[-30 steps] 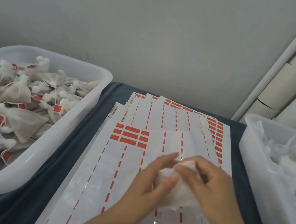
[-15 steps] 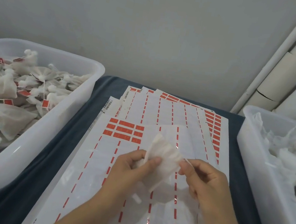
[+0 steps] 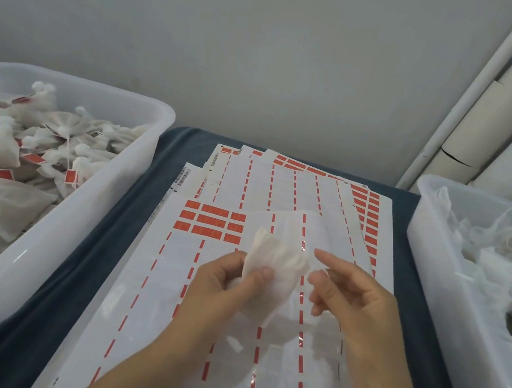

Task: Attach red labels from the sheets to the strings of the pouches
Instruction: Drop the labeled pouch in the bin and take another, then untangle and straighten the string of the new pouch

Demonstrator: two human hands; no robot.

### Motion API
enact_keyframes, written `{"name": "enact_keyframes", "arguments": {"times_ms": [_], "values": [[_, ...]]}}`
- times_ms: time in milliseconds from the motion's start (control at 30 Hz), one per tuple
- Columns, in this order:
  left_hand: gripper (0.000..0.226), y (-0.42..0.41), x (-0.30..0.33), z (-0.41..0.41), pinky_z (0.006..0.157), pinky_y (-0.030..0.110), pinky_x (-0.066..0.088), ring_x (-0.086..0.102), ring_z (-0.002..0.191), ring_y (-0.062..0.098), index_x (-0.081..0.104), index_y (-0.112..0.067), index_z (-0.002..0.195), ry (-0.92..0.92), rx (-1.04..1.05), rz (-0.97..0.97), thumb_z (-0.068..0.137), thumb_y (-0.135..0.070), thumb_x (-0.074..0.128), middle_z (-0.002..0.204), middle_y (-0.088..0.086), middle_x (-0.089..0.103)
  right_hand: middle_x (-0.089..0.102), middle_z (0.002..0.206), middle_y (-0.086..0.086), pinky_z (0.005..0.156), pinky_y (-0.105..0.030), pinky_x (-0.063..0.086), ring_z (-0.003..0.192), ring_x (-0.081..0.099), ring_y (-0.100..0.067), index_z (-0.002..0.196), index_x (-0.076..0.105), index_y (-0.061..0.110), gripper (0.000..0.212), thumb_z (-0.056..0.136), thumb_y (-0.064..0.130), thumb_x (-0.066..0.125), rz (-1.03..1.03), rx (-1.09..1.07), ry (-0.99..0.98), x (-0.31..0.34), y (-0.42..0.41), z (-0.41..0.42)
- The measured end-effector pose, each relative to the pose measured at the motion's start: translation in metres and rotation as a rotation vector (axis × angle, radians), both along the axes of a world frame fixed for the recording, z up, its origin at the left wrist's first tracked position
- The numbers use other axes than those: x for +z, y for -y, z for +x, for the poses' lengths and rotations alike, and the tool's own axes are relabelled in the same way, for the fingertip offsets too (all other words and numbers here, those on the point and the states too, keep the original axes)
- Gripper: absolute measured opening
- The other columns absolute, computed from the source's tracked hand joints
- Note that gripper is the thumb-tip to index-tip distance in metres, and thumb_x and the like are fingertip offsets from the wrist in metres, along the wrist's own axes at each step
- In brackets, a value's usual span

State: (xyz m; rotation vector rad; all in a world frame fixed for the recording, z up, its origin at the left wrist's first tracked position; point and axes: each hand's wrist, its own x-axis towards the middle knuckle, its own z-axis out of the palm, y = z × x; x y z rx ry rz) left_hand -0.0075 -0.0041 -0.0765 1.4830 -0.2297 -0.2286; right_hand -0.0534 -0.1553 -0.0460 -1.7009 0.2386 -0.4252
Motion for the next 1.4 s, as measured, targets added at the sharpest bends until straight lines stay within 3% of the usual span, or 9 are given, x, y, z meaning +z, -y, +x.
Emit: {"name": "enact_keyframes", "arguments": {"times_ms": [167,300,500,667,867,967,1067,1167,1400], "values": [[0.029,0.001,0.001,-0.002,0.06,0.012,0.051,0.061,0.085,0.004,0.062,-0.045,0.09,0.041,-0.003,0.138,0.066,-0.061,0.062,0.09,-0.024,0.063,0.068,0.066,0.019,0.054,-0.002,0.044,0.059,0.063,-0.004,0.075,0.066,0.033,0.009,0.069,0.037,0.062,-0.161,-0.113,0.049,-0.003,0.005,-0.002],[0.065,0.004,-0.003,-0.006,0.111,0.042,0.029,0.032,0.128,0.005,0.03,-0.045,0.128,0.791,0.11,0.63,0.072,-0.065,0.058,0.137,-0.024,0.036,0.065,0.075,0.03,0.062,0.0,0.043,0.075,0.061,0.006,0.075,0.058,0.041,0.003,0.073,0.039,0.058,-0.366,-0.065,0.093,-0.005,-0.004,-0.003],[0.03,0.001,-0.01,-0.006,0.108,0.044,0.026,0.052,0.105,0.009,0.059,-0.018,0.113,1.161,0.192,0.554,0.094,-0.036,0.043,0.099,-0.004,0.069,0.068,0.082,0.005,0.075,0.009,0.035,0.095,0.054,-0.006,0.081,0.068,0.011,0.011,0.073,0.017,0.064,-0.857,-0.074,0.345,-0.01,-0.019,-0.007],[0.025,-0.001,-0.006,0.003,0.101,0.045,0.036,0.052,0.101,0.013,0.072,-0.014,0.084,1.175,0.313,0.574,0.088,-0.027,0.051,0.09,0.001,0.068,0.059,0.084,0.008,0.076,-0.006,0.044,0.07,0.058,-0.005,0.081,0.062,0.013,0.01,0.081,0.022,0.057,-0.797,-0.296,0.417,0.002,-0.006,-0.012],[0.016,0.001,0.006,-0.008,0.093,0.017,0.038,0.045,0.106,0.001,0.059,-0.039,0.097,0.799,0.221,0.465,0.088,-0.048,0.05,0.112,-0.02,0.053,0.067,0.067,0.017,0.051,-0.009,0.047,0.054,0.062,-0.008,0.075,0.058,0.028,0.007,0.08,0.031,0.055,-0.252,-0.22,0.23,0.005,-0.012,-0.011],[0.042,-0.002,0.011,-0.016,0.054,0.007,0.038,0.052,0.057,0.0,0.062,-0.035,0.063,0.362,0.029,0.158,0.089,-0.057,0.037,0.061,-0.018,0.056,0.068,0.065,0.012,0.05,-0.008,0.047,0.05,0.062,-0.011,0.074,0.062,0.024,0.009,0.078,0.028,0.055,-0.105,-0.125,0.218,0.005,-0.017,-0.012],[0.068,0.004,0.016,-0.014,0.042,0.014,0.038,0.049,0.037,0.008,0.072,-0.019,0.061,-0.286,-0.371,0.091,0.084,-0.065,0.028,0.053,0.001,0.063,0.068,0.063,0.012,0.05,-0.008,0.047,0.047,0.061,-0.01,0.071,0.063,0.023,0.009,0.076,0.027,0.056,-0.108,-0.051,0.239,0.006,-0.02,-0.013],[0.066,0.009,0.012,-0.003,0.035,0.013,0.034,0.049,0.037,0.011,0.071,-0.012,0.089,-0.592,-0.317,-0.079,0.095,-0.055,0.022,0.069,0.006,0.07,0.067,0.063,0.014,0.05,-0.008,0.047,0.049,0.06,-0.005,0.064,0.064,0.026,0.015,0.078,0.027,0.061,-0.169,0.077,0.281,0.006,-0.022,-0.013],[0.018,-0.025,0.022,0.017,0.027,0.013,0.026,0.031,0.034,0.007,0.061,-0.006,0.077,-0.758,-0.161,-0.81,0.083,-0.019,0.051,0.062,0.002,0.052,0.063,0.077,0.027,0.062,0.002,0.044,0.072,0.057,0.018,0.081,0.073,0.023,0.018,0.079,0.036,0.062,-0.686,0.128,0.301,-0.007,-0.021,-0.01]]}}
